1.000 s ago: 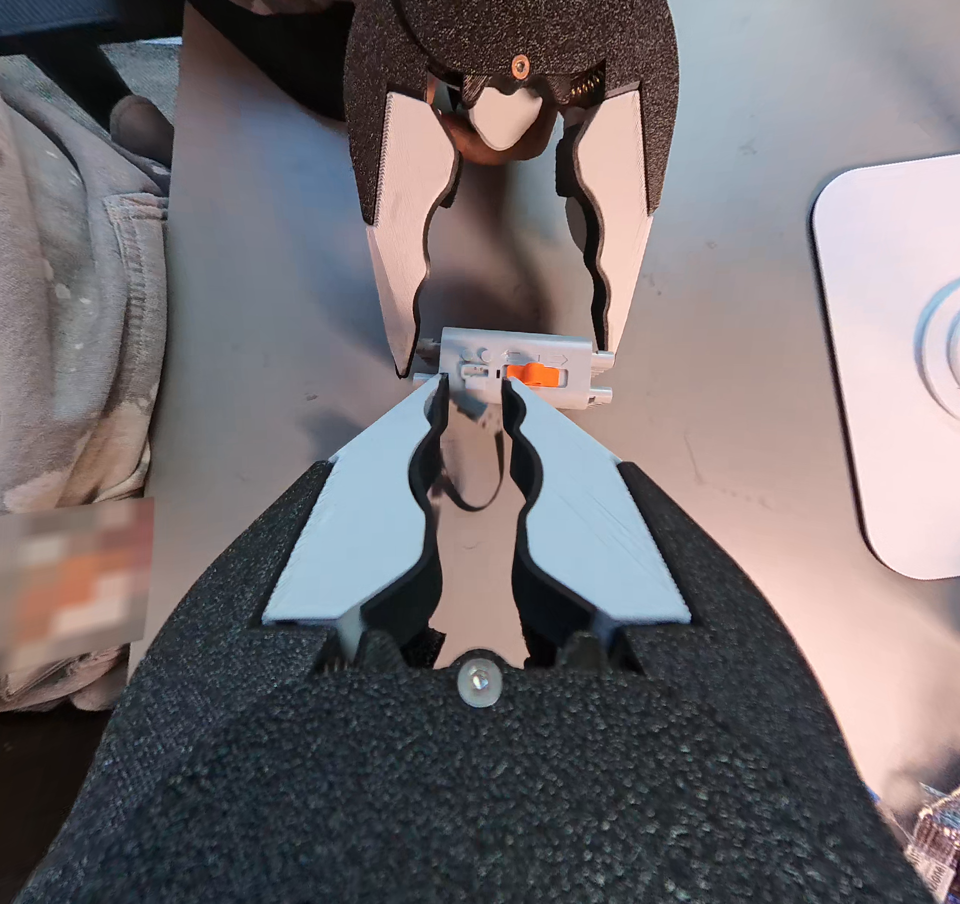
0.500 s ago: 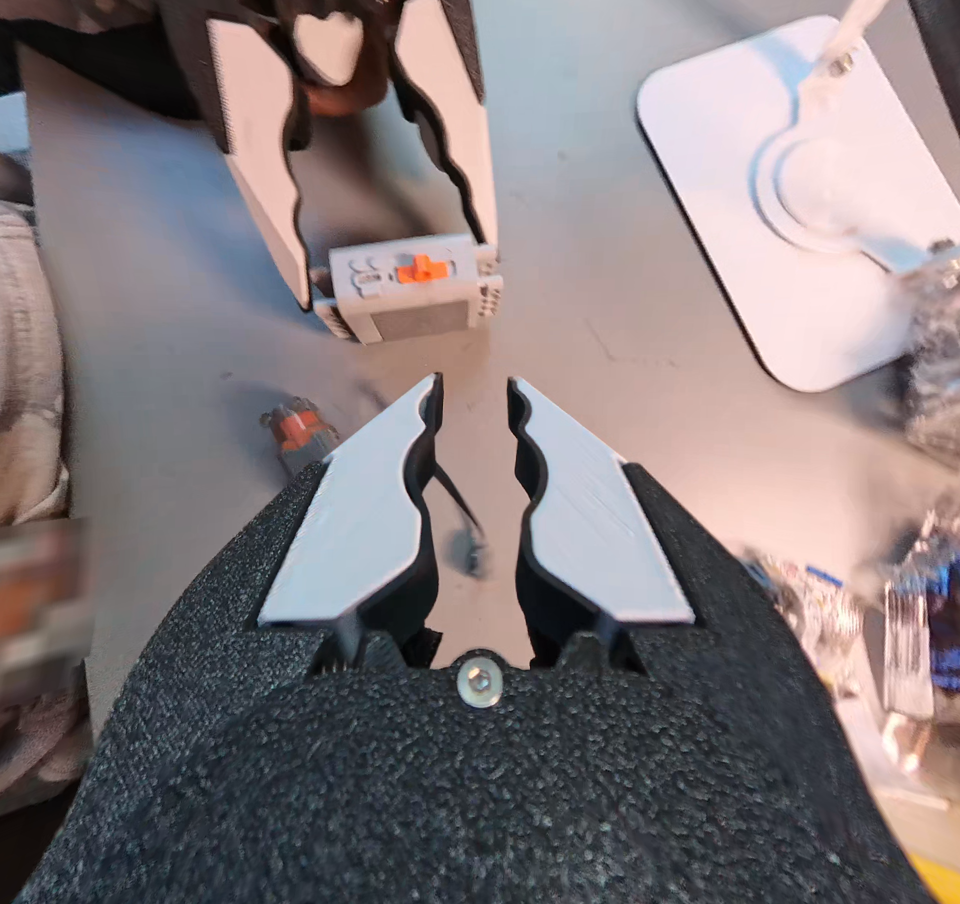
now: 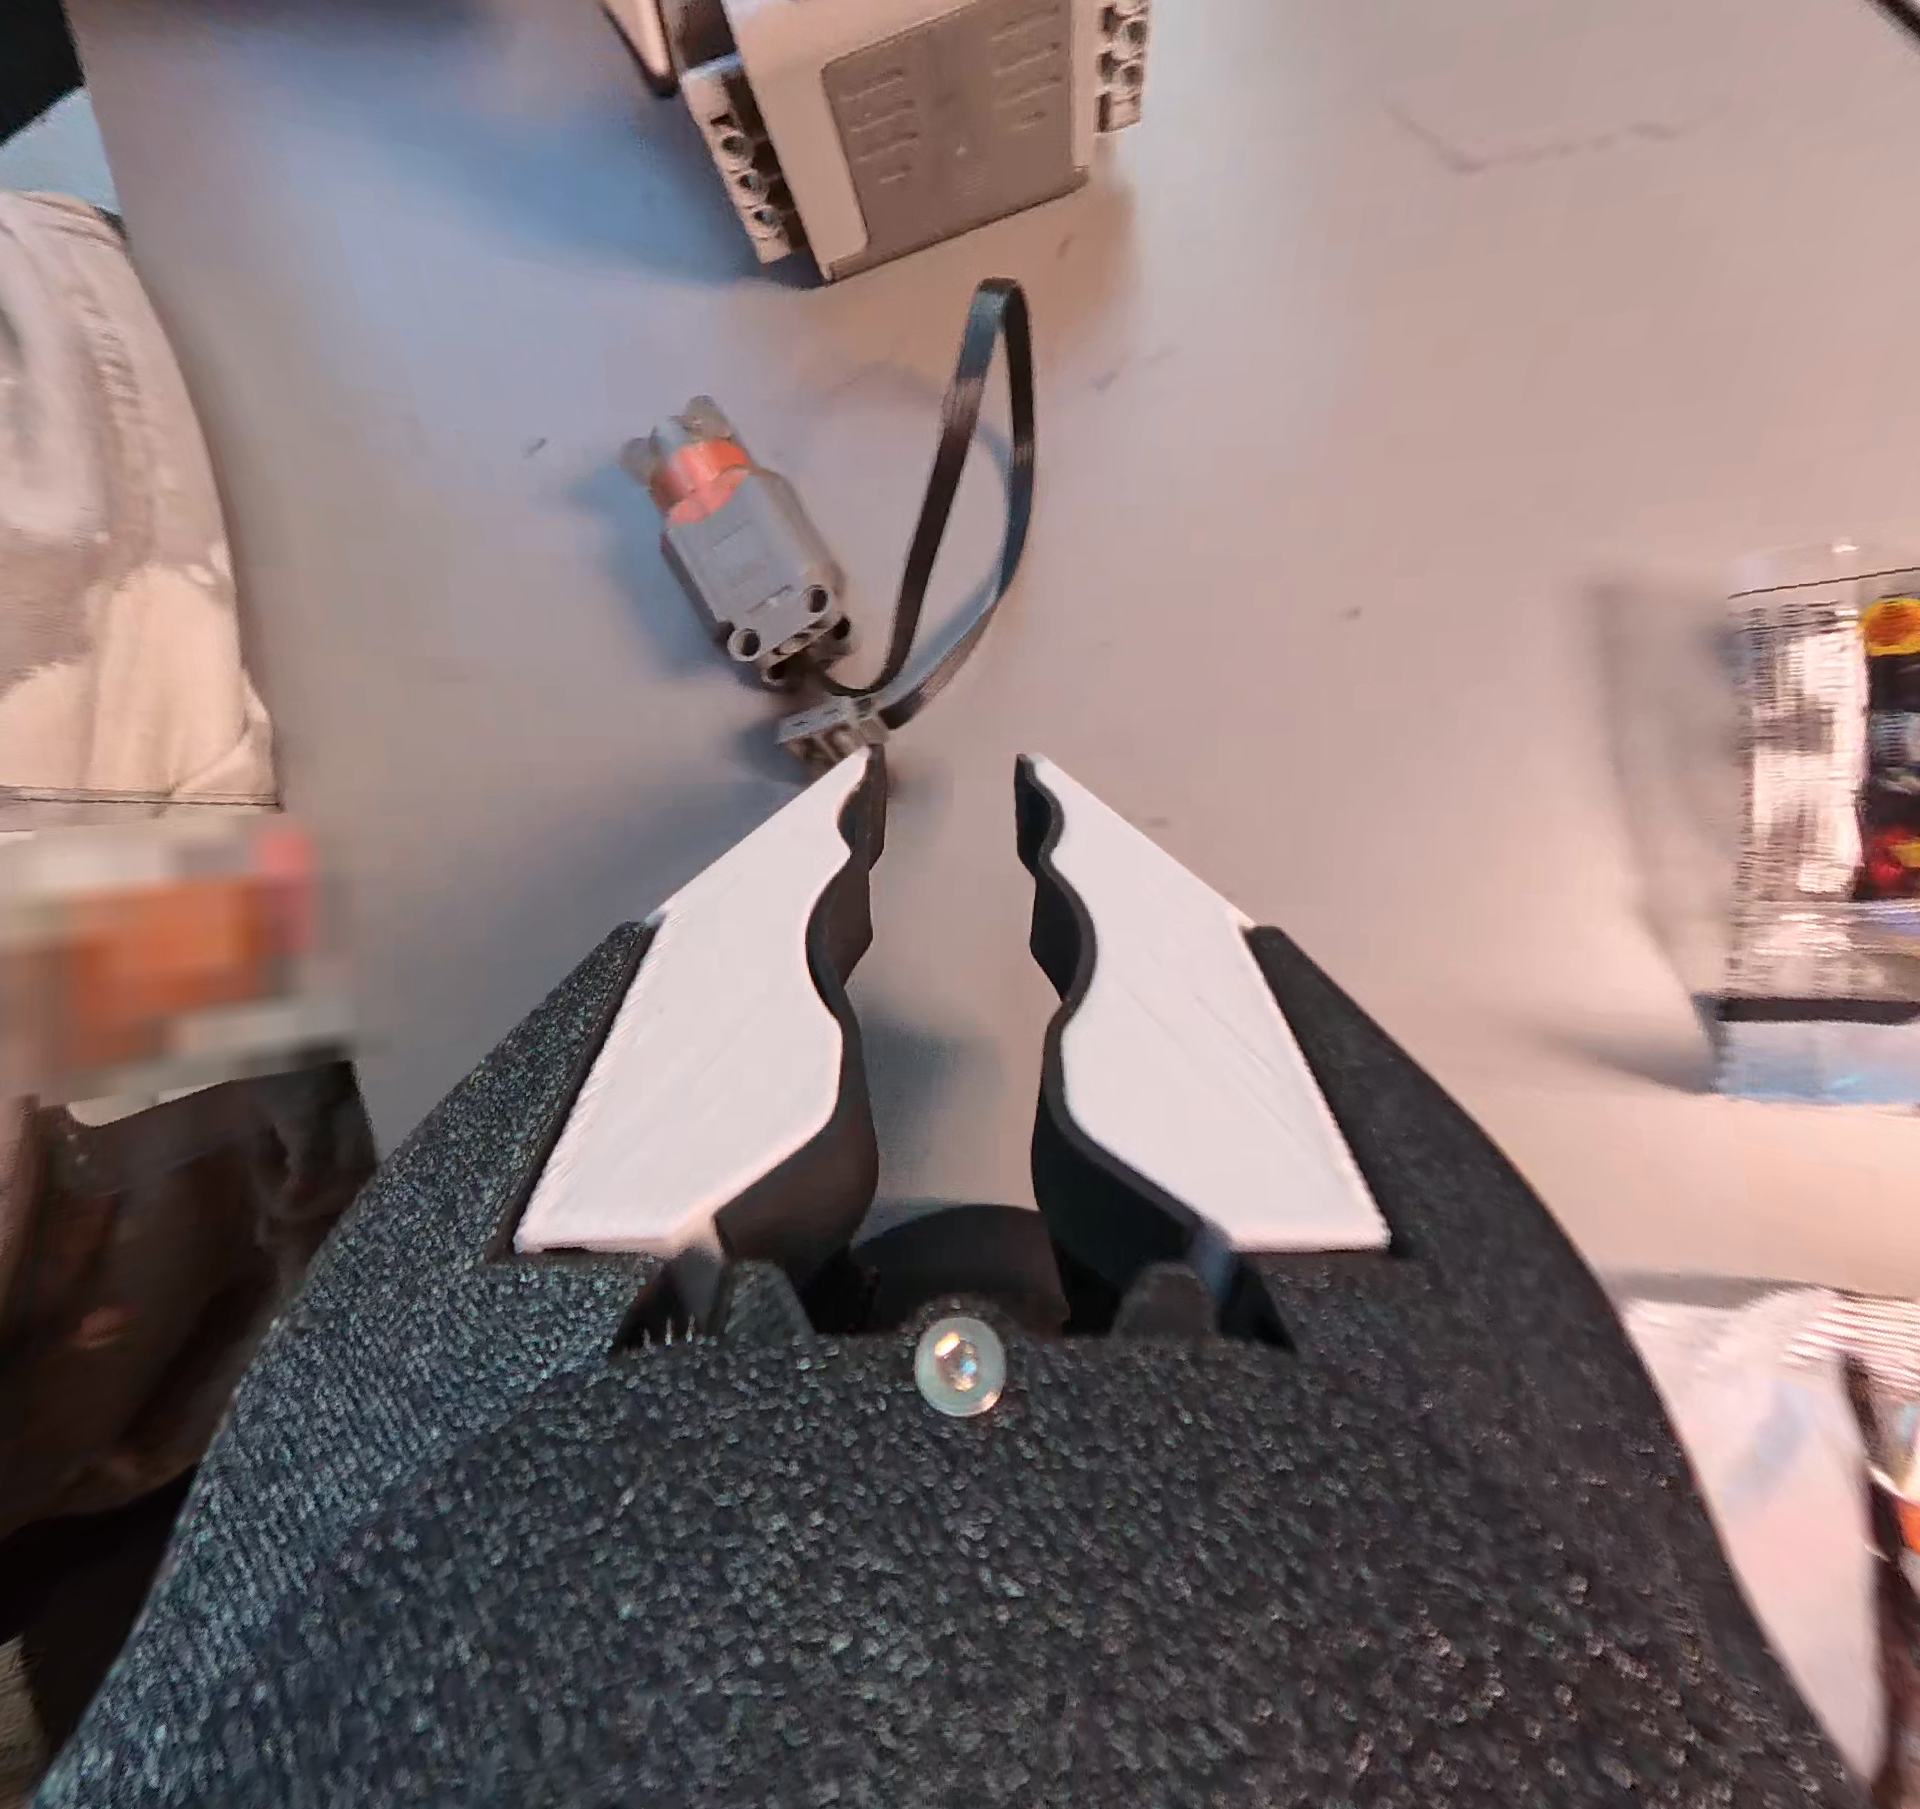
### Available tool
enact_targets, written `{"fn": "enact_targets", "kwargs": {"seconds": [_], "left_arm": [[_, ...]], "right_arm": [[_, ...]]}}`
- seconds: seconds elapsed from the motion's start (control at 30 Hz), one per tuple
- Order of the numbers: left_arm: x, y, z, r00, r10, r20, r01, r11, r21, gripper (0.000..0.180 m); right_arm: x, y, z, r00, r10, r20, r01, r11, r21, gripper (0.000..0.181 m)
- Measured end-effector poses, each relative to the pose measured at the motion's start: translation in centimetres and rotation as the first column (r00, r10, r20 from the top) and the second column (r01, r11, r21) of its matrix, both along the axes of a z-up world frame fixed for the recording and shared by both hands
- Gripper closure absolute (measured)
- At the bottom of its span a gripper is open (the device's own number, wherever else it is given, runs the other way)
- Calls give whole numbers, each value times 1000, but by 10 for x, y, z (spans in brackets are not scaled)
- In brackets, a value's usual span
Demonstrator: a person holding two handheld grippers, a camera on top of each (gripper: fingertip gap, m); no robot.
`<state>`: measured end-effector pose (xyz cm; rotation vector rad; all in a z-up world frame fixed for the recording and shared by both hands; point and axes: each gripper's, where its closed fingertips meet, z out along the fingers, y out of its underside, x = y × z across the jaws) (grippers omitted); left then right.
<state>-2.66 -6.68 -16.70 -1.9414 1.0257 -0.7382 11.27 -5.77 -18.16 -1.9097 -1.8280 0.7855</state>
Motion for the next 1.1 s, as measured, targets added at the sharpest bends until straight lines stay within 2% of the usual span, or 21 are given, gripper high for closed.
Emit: {"fn": "enact_targets", "kwargs": {"seconds": [0.13, 0.23, 0.33, 0.43, 0.63, 0.9, 1.1], "left_arm": [[-3, 2, 10, 999, 8, 46, -9, 1000, 21, 89], [-4, 3, 21, 997, 10, 83, -14, 999, 47, 89], [-4, 3, 29, 993, 13, 117, -20, 998, 61, 91], [-5, 4, 27, 994, 22, 107, -28, 998, 61, 92], [-3, 4, 27, 994, 19, 104, -27, 997, 68, 94], [0, 3, 27, 995, 14, 95, -22, 996, 83, 97], [2, 3, 30, 995, 15, 94, -24, 995, 98, 98]], "right_arm": [[-5, -23, 0, 998, 62, -20, -63, 995, -72, 153], [-10, -22, -8, 997, 70, 13, -70, 998, -7, 148], [-10, -22, -19, 992, 109, 64, -113, 992, 62, 159], [-9, -12, -7, 995, 97, 34, -100, 990, 95, 159], [3, 34, 74, 995, 46, -90, -20, 960, 279, 159], [2, 55, 212, 951, 108, -289, 47, 874, 484, 159], [22, 54, 267, 945, 151, -290, 39, 829, 558, 160]]}}
